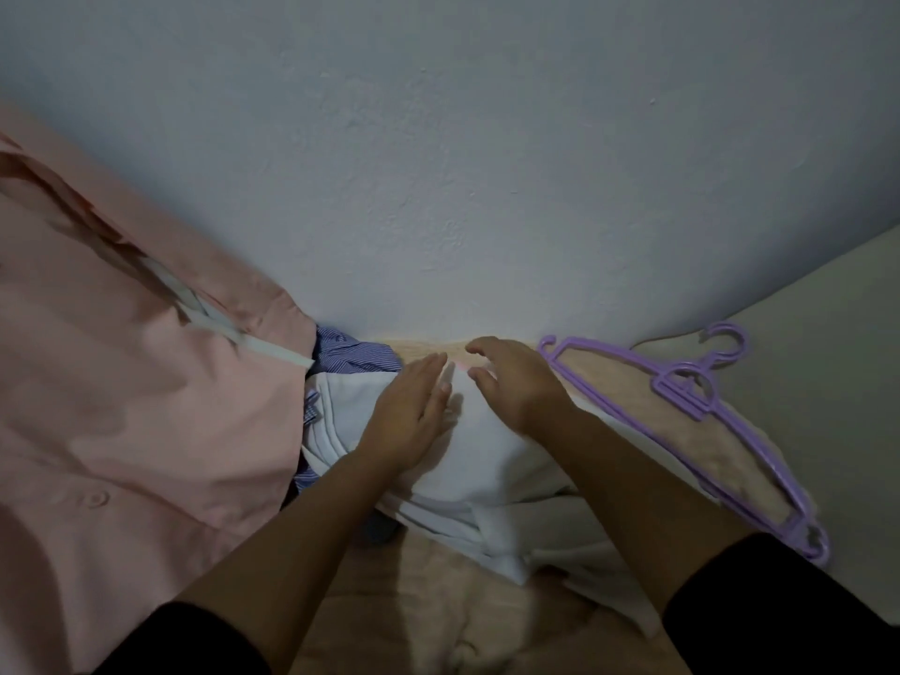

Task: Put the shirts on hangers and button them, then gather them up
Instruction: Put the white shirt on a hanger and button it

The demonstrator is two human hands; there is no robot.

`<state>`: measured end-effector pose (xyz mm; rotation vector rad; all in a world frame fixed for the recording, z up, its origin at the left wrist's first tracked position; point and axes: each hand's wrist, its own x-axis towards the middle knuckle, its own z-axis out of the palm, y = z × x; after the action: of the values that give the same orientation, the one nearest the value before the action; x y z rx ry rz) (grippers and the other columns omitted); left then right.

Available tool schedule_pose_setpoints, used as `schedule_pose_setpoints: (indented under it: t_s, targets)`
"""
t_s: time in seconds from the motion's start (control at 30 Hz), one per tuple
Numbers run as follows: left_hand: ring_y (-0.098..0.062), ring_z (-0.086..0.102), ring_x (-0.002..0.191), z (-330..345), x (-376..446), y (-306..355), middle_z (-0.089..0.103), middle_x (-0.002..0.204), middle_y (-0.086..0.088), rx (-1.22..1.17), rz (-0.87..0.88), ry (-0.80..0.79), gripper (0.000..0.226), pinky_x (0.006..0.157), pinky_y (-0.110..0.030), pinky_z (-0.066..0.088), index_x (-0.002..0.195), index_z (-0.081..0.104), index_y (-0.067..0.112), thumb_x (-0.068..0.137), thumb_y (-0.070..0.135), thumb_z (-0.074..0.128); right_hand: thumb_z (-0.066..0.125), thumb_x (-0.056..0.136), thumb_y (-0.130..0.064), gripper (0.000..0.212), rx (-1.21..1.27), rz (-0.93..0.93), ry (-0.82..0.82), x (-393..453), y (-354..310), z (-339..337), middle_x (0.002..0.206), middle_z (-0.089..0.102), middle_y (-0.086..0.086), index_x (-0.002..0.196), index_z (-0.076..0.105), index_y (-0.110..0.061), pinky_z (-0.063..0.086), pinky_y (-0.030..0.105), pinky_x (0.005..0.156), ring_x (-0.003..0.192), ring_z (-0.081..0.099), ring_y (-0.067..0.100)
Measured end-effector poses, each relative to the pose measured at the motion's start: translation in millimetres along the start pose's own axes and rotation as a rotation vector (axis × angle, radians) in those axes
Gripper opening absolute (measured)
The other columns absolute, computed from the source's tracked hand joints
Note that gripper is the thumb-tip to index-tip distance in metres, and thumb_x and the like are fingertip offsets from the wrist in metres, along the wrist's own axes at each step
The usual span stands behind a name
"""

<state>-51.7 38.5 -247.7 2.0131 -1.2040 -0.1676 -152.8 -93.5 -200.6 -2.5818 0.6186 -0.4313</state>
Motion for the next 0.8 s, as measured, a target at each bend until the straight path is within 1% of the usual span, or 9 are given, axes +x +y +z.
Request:
schedule_pose_setpoints:
  t_s: [0.17, 0.27, 0.33, 0.4, 0.43, 0.5, 0.57, 0.7, 0.8]
  targets:
    - [-0.019, 0.043, 0.129, 3.6, 29.0, -10.2, 0.049, 0.139, -0.009, -0.143, -0.016, -0.026, 0.054, 0.103, -0.018, 0.027, 0.138, 0.046, 0.007, 0.091, 0.026, 0.029, 0.055, 0.093, -0.023, 0.025, -0.158, 0.118, -0.386, 24.2, 14.7, 5.9, 0.132, 0.053, -0.001, 0.117, 0.062, -0.027, 0.036, 0.033, 0.105, 0.118, 0.050, 0.021]
    - [-0.013, 0.050, 0.116, 6.2, 45.0, -4.6, 0.056, 0.123, -0.001, -0.324, -0.157, -0.089, 0.033, 0.085, -0.014, 0.036, 0.124, 0.049, 0.012, 0.095, 0.012, 0.032, 0.058, 0.090, -0.007, 0.023, -0.003, 0.088, -0.428, 24.6, 25.7, -0.8, 0.117, 0.065, 0.000, 0.102, 0.073, -0.019, 0.039, 0.008, 0.086, 0.107, 0.059, 0.017]
    - [-0.013, 0.054, 0.095, 5.9, 56.5, 2.7, 0.059, 0.108, 0.001, -0.413, -0.296, -0.159, 0.022, 0.071, -0.016, 0.041, 0.112, 0.049, 0.017, 0.097, 0.008, 0.036, 0.053, 0.090, 0.004, 0.027, 0.165, 0.068, -0.450, 22.2, 25.2, -18.4, 0.106, 0.070, 0.004, 0.099, 0.074, -0.010, 0.036, -0.003, 0.074, 0.095, 0.063, 0.013]
    - [-0.013, 0.053, 0.078, 0.1, 64.7, 7.8, 0.059, 0.096, -0.003, -0.459, -0.388, -0.269, 0.015, 0.061, -0.019, 0.043, 0.105, 0.053, 0.020, 0.093, 0.013, 0.046, 0.047, 0.090, 0.008, 0.033, 0.276, 0.084, -0.488, 18.5, 18.9, -43.5, 0.099, 0.069, 0.000, 0.097, 0.073, -0.011, 0.037, -0.002, 0.074, 0.088, 0.061, 0.006]
    - [-0.014, 0.054, 0.074, -5.7, 67.6, 9.8, 0.059, 0.092, -0.004, -0.443, -0.378, -0.332, 0.015, 0.062, -0.022, 0.045, 0.101, 0.055, 0.021, 0.087, 0.017, 0.053, 0.046, 0.090, 0.008, 0.036, 0.317, 0.118, -0.480, 16.4, 16.3, -56.2, 0.095, 0.068, -0.004, 0.092, 0.073, -0.015, 0.039, 0.001, 0.072, 0.087, 0.059, 0.003]
    - [-0.015, 0.057, 0.072, -22.0, 72.9, 15.2, 0.063, 0.086, -0.001, -0.324, -0.297, -0.468, 0.020, 0.069, -0.030, 0.048, 0.094, 0.059, 0.023, 0.074, 0.027, 0.063, 0.046, 0.090, 0.005, 0.038, 0.389, 0.182, -0.390, 10.7, 11.1, -82.7, 0.089, 0.068, -0.011, 0.082, 0.074, -0.019, 0.043, 0.006, 0.066, 0.082, 0.060, 0.000]
    - [-0.012, 0.057, 0.074, -40.8, 77.0, 26.5, 0.061, 0.083, 0.005, -0.129, -0.213, -0.557, 0.021, 0.072, -0.029, 0.048, 0.092, 0.062, 0.021, 0.077, 0.030, 0.073, 0.044, 0.090, 0.006, 0.039, 0.462, 0.223, -0.321, 4.6, 5.9, -108.7, 0.087, 0.070, -0.006, 0.079, 0.074, -0.015, 0.048, 0.011, 0.060, 0.076, 0.062, 0.003]
    - [-0.014, 0.057, 0.080, -78.4, 79.8, 63.4, 0.064, 0.087, 0.002, 0.034, -0.124, -0.535, 0.023, 0.072, -0.027, 0.046, 0.092, 0.067, 0.017, 0.082, 0.036, 0.072, 0.036, 0.082, 0.012, 0.049, 0.414, 0.201, -0.280, -9.4, -8.5, -152.8, 0.077, 0.068, 0.005, 0.069, 0.073, -0.018, 0.041, 0.016, 0.047, 0.049, 0.055, 0.006]
    - [-0.009, 0.052, 0.067, -109.6, 76.5, 101.0, 0.060, 0.073, 0.006, 0.029, -0.062, -0.452, 0.019, 0.062, -0.024, 0.040, 0.078, 0.064, 0.022, 0.083, 0.039, 0.071, 0.046, 0.073, -0.005, 0.035, 0.347, 0.145, -0.276, -24.7, -31.6, -188.9, 0.071, 0.058, 0.010, 0.066, 0.075, -0.025, 0.035, 0.023, 0.047, 0.055, 0.046, 0.018]
